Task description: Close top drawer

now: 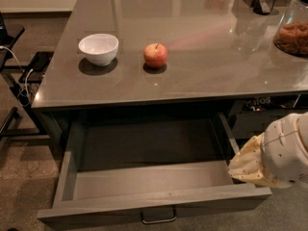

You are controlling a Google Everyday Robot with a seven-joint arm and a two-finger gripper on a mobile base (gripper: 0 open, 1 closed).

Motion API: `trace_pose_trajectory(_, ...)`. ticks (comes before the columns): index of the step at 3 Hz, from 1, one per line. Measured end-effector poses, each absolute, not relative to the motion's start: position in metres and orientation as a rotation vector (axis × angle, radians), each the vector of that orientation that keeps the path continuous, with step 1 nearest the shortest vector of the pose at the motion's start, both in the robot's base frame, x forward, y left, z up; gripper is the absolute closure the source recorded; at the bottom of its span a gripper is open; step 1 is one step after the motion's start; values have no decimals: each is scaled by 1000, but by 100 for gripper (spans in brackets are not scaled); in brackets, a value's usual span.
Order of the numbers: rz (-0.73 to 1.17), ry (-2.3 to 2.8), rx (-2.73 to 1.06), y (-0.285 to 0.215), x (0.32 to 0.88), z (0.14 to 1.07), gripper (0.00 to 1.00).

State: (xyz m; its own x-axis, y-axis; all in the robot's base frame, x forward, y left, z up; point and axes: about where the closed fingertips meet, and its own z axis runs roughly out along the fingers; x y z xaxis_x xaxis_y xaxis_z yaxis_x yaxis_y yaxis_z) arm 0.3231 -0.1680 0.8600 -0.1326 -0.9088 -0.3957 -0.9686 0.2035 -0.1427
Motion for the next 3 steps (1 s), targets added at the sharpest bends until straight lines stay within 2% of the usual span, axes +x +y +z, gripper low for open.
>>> trace_pose_trajectory(1,207,2091,-1750,-168,323,860,100)
trace_pose_trajectory(3,320,2088,-1682,-160,322,793,100)
